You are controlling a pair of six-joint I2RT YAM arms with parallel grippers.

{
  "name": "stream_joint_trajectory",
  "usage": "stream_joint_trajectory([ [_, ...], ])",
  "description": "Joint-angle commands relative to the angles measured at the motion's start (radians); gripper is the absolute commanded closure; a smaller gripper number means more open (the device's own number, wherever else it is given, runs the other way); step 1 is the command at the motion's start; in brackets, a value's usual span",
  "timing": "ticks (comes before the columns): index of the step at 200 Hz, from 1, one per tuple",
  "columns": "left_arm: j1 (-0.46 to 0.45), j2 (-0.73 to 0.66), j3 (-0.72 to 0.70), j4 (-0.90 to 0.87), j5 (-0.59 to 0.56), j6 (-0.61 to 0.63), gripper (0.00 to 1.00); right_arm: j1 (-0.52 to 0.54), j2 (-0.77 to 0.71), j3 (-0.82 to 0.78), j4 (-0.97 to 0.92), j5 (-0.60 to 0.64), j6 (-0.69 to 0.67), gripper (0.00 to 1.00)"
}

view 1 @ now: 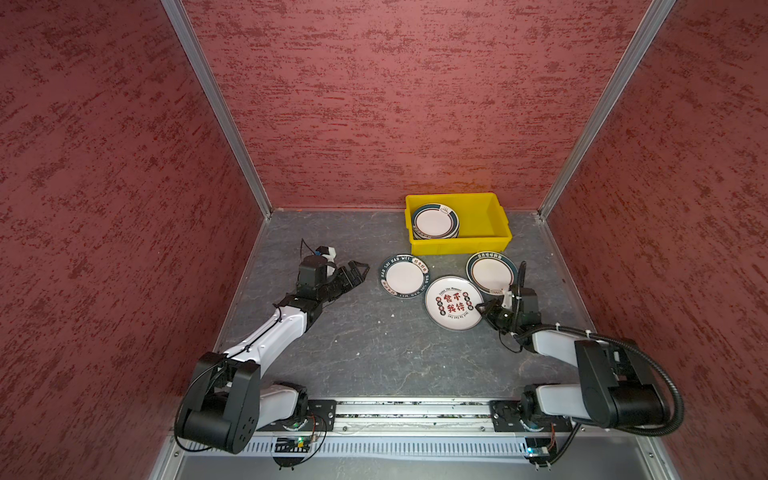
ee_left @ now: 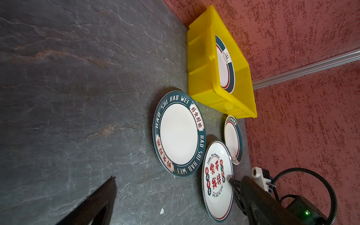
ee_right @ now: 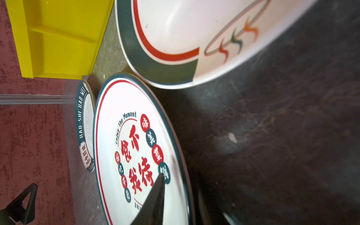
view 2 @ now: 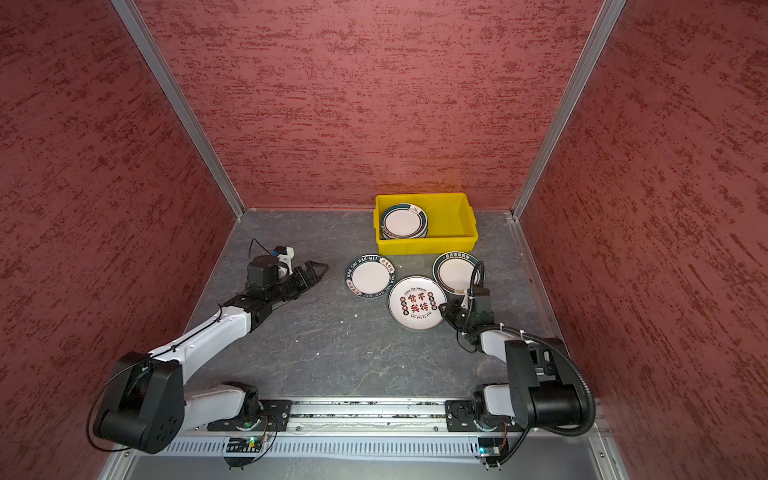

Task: Place the plates into the plastic bin on the countertop
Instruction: Pick up the plate from the center of the table.

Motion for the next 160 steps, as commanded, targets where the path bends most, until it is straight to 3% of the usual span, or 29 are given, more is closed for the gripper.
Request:
stream_joint_trajectory([
  [1,0.006,0.017,-0.006,0.040,0.013,-0.002,0.01,-0.005,0.010,-0.015,-0.024,0.018,-0.005,0.78],
  [128,0.005,0.094,-0.001,0.099,0.042,-0.024,0.01,-0.006,-0.013,-0.016,-0.024,-0.008,0.019,1.00],
  [160,0.007,0.098,0.000,0.105,0.046,-0.023,0.01,-0.005,-0.060,-0.013,-0.081,0.000,0.019,1.00],
])
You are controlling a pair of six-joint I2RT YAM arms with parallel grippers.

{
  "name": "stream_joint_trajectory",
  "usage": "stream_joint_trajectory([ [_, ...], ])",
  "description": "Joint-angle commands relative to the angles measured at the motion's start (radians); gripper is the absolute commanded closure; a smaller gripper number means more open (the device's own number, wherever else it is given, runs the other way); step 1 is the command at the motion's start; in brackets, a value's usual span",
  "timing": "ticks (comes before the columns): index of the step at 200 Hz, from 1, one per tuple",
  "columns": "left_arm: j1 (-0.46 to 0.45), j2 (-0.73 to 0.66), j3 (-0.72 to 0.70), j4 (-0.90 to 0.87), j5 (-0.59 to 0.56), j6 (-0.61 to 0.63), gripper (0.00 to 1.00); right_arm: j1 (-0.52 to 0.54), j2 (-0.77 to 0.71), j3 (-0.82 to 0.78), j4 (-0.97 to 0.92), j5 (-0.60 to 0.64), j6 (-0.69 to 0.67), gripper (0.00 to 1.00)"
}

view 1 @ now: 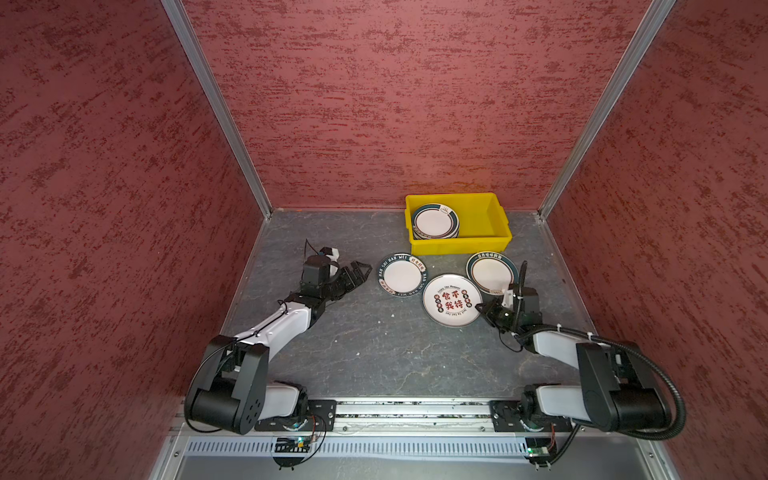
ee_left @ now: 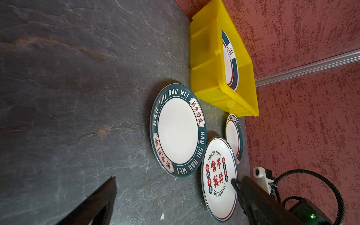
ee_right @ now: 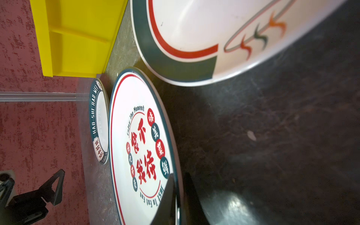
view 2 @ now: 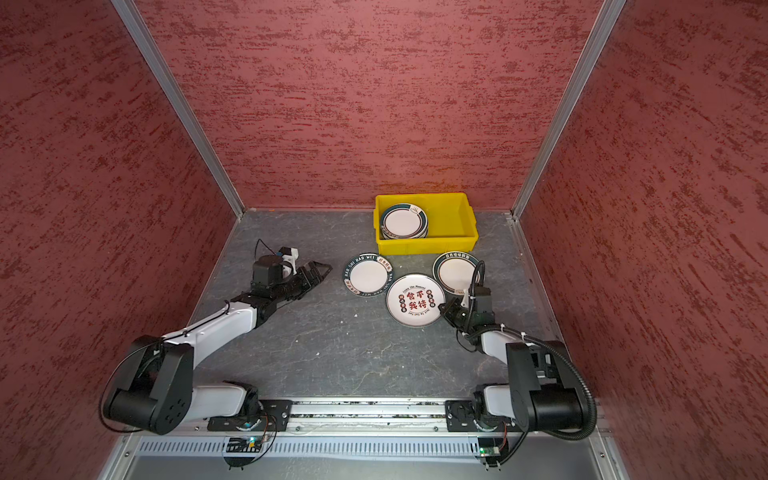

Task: Place the plates into the plastic bin on the countertop
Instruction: Pick up the plate from the center of the table.

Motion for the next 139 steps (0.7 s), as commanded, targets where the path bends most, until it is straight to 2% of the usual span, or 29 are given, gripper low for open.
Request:
stream_joint_trajectory([
  [1,0.006,0.012,0.000,0.033,0.015,-0.004,0.01,-0.003,-0.033,-0.013,-0.088,0.041,-0.005,1.00],
  [52,0.006,0.004,0.005,0.066,0.052,0.070,0.00,-0.003,-0.220,0.011,-0.235,0.064,-0.012,1.00],
  [82,0.006,0.030,-0.001,0.093,0.107,0.084,0.00,-0.004,-0.342,0.049,-0.258,-0.036,0.080,1.00],
  [98,0.006,0.038,-0.021,0.137,0.128,0.093,0.01,-0.005,-0.394,0.095,-0.294,-0.046,0.107,1.00],
  [118,0.007,0.046,-0.048,0.198,0.145,0.081,0.01,-0.004,-0.428,0.159,-0.345,-0.027,0.110,1.00],
  [139,0.007,0.040,-0.063,0.232,0.171,0.074,0.01,-0.004,-0.402,0.237,-0.351,-0.008,0.095,1.00],
])
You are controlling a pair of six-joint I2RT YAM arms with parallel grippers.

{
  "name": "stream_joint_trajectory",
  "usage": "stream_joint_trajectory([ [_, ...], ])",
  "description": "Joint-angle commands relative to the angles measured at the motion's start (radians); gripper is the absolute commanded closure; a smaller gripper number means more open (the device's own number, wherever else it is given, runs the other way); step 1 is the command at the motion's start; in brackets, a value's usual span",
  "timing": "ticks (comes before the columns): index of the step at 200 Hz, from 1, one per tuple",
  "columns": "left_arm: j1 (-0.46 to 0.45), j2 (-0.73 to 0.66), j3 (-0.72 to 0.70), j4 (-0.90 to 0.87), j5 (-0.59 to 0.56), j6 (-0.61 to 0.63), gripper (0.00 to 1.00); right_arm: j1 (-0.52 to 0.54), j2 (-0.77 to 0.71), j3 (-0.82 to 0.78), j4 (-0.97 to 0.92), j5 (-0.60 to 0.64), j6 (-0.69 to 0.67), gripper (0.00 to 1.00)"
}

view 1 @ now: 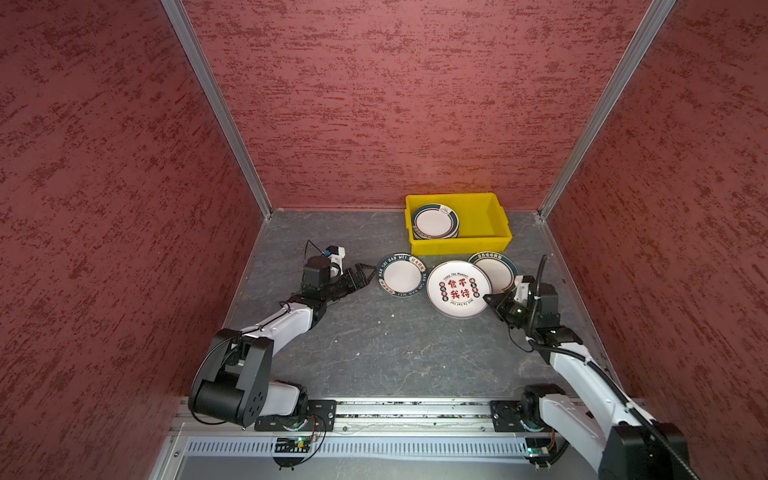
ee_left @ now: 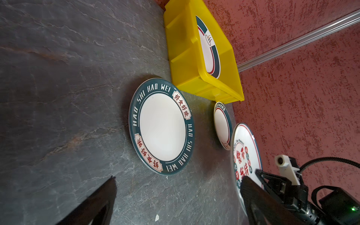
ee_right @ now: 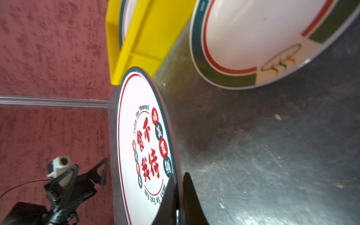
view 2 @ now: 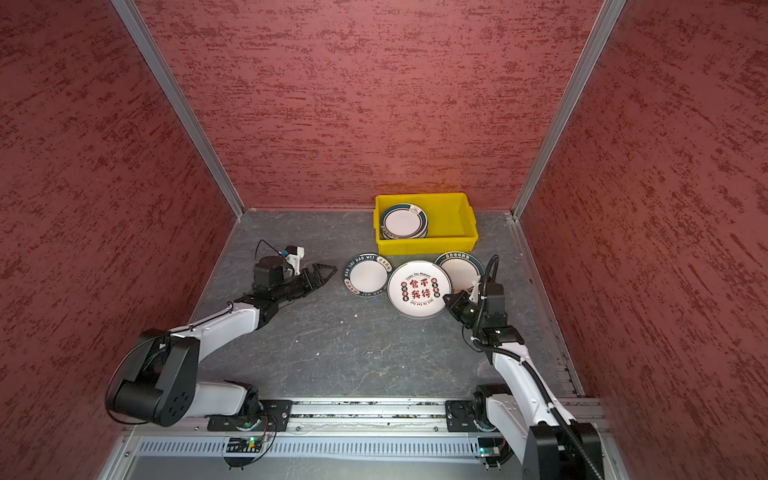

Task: Place the plates into the plastic bin on the countertop
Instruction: Pick up the plate from the center of the table, then place the plate in the plastic bin.

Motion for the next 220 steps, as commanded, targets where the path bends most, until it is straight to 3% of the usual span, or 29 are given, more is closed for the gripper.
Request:
stream_joint_trajectory([
  [1,0.007,0.000,-0.020,0.084,0.049,0.010,0.01,-0.004,0.006,0.108,0.013,-0.005,0.016,1.00],
  [23,0.007,-0.021,-0.044,0.096,0.029,0.019,0.01,-0.004,0.090,0.203,0.023,0.021,-0.016,1.00],
  [66,0.007,-0.145,-0.098,0.005,-0.132,0.067,0.01,-0.002,0.269,0.418,-0.020,0.155,-0.112,1.00],
  [163,0.005,-0.300,-0.156,-0.021,-0.252,0.072,0.00,0.013,0.727,0.803,0.046,0.307,-0.184,1.00],
  [220,0.005,-0.304,-0.154,-0.021,-0.243,0.073,0.01,0.036,0.940,1.036,-0.020,0.366,-0.248,1.00],
])
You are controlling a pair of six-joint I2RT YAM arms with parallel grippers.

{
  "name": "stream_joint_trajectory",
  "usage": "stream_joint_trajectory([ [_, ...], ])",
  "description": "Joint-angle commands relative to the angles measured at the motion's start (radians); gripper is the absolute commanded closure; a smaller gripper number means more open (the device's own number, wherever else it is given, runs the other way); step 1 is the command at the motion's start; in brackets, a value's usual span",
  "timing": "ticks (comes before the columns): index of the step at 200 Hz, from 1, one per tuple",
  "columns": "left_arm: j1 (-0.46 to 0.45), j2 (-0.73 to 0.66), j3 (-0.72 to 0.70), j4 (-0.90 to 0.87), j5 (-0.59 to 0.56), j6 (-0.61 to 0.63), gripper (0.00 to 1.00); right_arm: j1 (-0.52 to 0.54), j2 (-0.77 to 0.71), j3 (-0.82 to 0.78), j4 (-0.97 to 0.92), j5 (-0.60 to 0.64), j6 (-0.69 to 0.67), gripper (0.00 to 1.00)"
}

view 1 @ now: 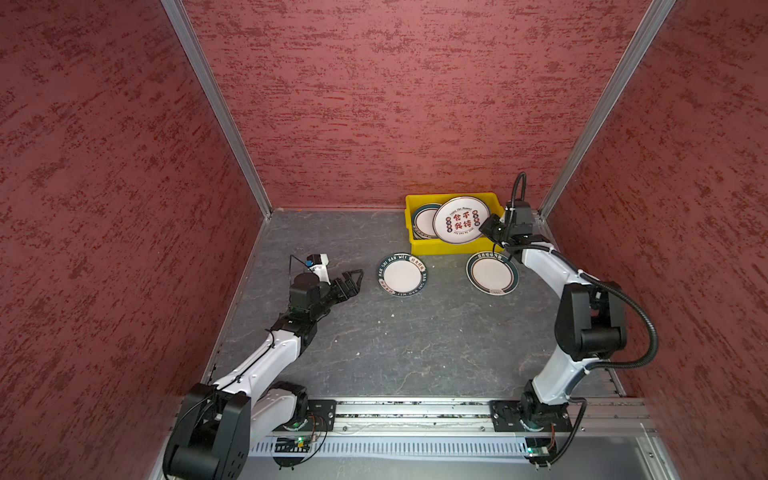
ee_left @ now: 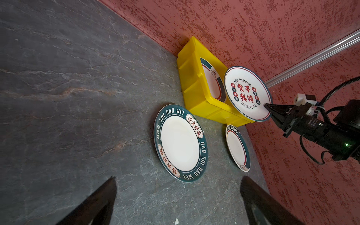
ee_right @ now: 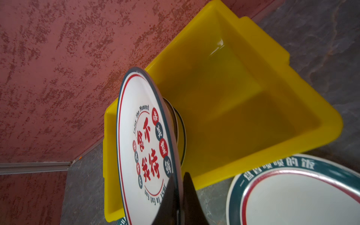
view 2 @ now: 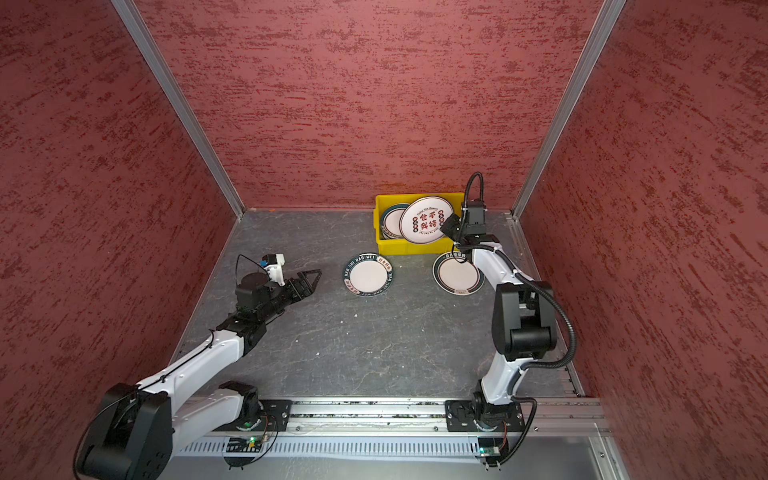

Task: Place the plates into the plastic bin on the countertop
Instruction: Place the plate in the plastic bin.

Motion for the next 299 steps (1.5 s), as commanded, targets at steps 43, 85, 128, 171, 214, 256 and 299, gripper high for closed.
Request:
stream_joint_trajectory([
  [43,0.005,0.011,0.002,0.014,0.002,0.023,0.01,0.043,0.178,0.240,-0.056,0.067,-0.067,1.00],
  [85,0.005,0.016,0.002,0.012,0.000,0.027,0.01,0.073,0.250,0.311,-0.092,0.062,-0.080,1.00],
  [128,0.006,0.034,0.005,0.015,0.005,0.025,0.01,0.090,0.328,0.430,-0.194,0.070,-0.094,1.00],
  [171,0.008,0.039,0.007,0.012,0.005,0.031,0.01,0.106,0.387,0.507,-0.239,0.057,-0.104,0.99],
  [214,0.008,0.048,0.008,0.015,0.009,0.033,0.01,0.111,0.417,0.594,-0.301,0.041,-0.136,0.55],
  [256,0.010,0.047,0.010,0.015,0.012,0.035,0.01,0.109,0.399,0.683,-0.386,0.062,-0.204,0.24],
  [299,0.010,0.035,0.005,0.028,0.034,0.036,0.00,0.089,0.272,0.586,-0.390,0.105,-0.252,0.12],
])
